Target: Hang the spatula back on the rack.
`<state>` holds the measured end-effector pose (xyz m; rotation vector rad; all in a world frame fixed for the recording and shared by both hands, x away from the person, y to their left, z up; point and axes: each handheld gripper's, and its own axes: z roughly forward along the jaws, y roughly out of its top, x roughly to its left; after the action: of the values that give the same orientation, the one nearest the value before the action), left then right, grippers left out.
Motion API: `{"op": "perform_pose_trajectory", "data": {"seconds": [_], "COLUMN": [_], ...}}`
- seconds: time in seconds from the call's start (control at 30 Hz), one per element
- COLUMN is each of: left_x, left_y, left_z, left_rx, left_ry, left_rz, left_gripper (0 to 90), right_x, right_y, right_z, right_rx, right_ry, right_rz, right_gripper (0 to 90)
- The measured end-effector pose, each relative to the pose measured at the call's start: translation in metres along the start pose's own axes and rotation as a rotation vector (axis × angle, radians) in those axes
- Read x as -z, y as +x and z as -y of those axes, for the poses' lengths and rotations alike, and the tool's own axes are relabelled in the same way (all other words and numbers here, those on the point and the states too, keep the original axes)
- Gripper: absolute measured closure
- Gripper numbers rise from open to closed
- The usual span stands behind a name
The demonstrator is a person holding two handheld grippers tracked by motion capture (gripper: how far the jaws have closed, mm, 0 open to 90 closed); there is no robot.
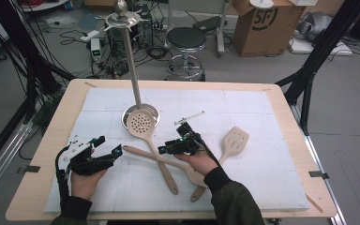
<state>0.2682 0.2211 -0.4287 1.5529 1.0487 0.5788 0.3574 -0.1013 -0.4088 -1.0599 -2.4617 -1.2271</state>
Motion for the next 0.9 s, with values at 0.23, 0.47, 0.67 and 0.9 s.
{"op": "perform_pose_trajectory", "data": {"seconds": [0.23,0.47,0.67,0.9], "left_x": [0.000,0.001,0.003,0.004], "left_y": [-0.001,0.003,0.006,0.006], "left_z": [0.000,0.000,0.000,0.001], "left_rx": [0.001,0.016,0.028,0.030], "left_ry": [0.001,-0.001,-0.005,-0.005], "left_rz": [0.002,-0.003,-0.008,-0.010], "left_gripper": [21.8,21.8,21.8,21.8], "right_x": [-0.016,-0.021,-0.032,-0.049], "right_y": [0.006,0.010,0.020,0.023], "right_z": [-0.010,-0.021,-0.029,-0.033], "right_rx": [0.012,0.032,0.064,0.080], "right_ry": [0.015,0.025,0.061,0.101], "right_rz": [-0.030,-0.057,-0.058,-0.063], "right_gripper": [50.1,51.0,51.3,52.4]}}
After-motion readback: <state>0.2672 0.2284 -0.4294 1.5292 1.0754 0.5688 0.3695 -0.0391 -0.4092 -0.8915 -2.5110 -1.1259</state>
